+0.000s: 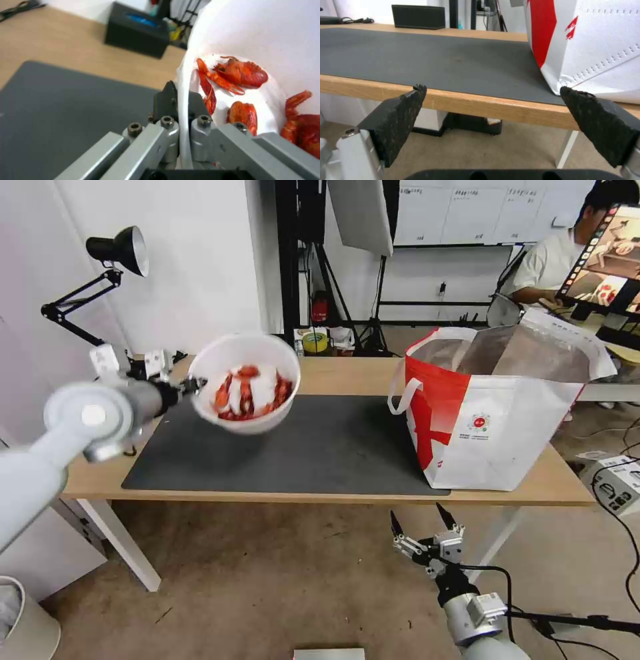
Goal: Pick up the trash from the table and place it into the takeout bag.
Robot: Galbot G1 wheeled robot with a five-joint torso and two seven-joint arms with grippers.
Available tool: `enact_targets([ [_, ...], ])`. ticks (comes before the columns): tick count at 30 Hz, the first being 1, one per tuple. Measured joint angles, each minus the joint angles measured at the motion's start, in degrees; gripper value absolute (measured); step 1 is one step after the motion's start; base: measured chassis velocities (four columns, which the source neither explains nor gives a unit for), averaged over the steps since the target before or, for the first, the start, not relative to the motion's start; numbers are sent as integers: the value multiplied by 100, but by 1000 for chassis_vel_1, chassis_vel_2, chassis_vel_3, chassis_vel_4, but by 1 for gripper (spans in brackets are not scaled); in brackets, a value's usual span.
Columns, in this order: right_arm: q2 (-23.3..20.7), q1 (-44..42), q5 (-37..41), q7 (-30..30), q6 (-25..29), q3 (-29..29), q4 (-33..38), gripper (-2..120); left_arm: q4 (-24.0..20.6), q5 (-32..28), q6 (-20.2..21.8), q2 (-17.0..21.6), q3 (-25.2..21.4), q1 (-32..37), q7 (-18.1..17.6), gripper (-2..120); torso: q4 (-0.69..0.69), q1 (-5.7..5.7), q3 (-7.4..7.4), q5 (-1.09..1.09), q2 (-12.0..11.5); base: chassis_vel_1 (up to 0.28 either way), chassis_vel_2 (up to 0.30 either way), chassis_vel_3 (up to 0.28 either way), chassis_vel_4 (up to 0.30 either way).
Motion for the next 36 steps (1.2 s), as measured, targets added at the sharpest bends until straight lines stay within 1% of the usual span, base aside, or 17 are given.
enact_targets([
  [5,0,0,0,1,0,0,0,100,166,-239,-124,-380,705,-926,-156,0,0,0,0,-2,0,0,0,0,0],
  [9,0,0,0,0,0,0,0,100,216,-423,-186,-666,974,-1372,-326,0,0,0,0,0,0,0,0,0,0],
  [12,0,0,0,0,0,0,0,100,381,-579,-313,-1148,1416,-1987,-537,0,-1,0,0,2,0,0,0,0,0],
  [13,0,0,0,0,0,0,0,100,381,-579,-313,-1148,1416,-1987,-537,0,-1,0,0,2,0,0,0,0,0],
  [15,0,0,0,0,0,0,0,100,569,-588,-392,-1530,1679,-2319,-600,0,-2,0,0,1,0,0,0,0,0],
  [16,0,0,0,0,0,0,0,100,569,-588,-392,-1530,1679,-2319,-600,0,-2,0,0,1,0,0,0,0,0],
  [19,0,0,0,0,0,0,0,100,855,-583,-483,-2043,1944,-2628,-672,0,-1,0,0,1,0,0,0,0,0],
  [20,0,0,0,0,0,0,0,100,855,-583,-483,-2043,1944,-2628,-672,0,-1,0,0,1,0,0,0,0,0],
  [22,0,0,0,0,0,0,0,100,1038,-564,-526,-2362,2070,-2760,-712,0,0,0,0,1,0,0,0,0,0],
  [24,0,0,0,1,0,0,0,100,1114,-546,-544,-2490,2110,-2804,-722,0,-1,0,0,1,0,0,0,0,0],
  [26,0,0,0,0,0,0,0,100,1434,-454,-603,-3012,2253,-2981,-739,0,-1,1,0,1,0,0,0,0,0],
  [27,0,0,0,0,0,0,0,100,1434,-454,-603,-3012,2253,-2981,-739,0,-1,1,0,1,0,0,0,0,0],
  [30,0,0,0,1,0,0,0,100,1753,-362,-643,-3427,2344,-3140,-753,0,0,0,0,0,0,0,0,0,0],
  [31,0,0,0,1,0,0,0,100,1753,-362,-643,-3427,2344,-3140,-753,0,0,0,0,0,0,0,0,0,0],
  [33,0,0,0,0,0,0,0,100,2001,-262,-701,-3734,2432,-3252,-767,0,0,0,0,0,1,0,0,0,0],
  [34,0,0,0,0,0,0,0,100,2001,-262,-701,-3734,2432,-3252,-767,0,0,0,0,0,1,0,0,0,0],
  [36,0,0,0,0,0,0,0,100,2203,-148,-780,-3969,2535,-3342,-773,0,-1,0,0,1,1,0,0,0,0],
])
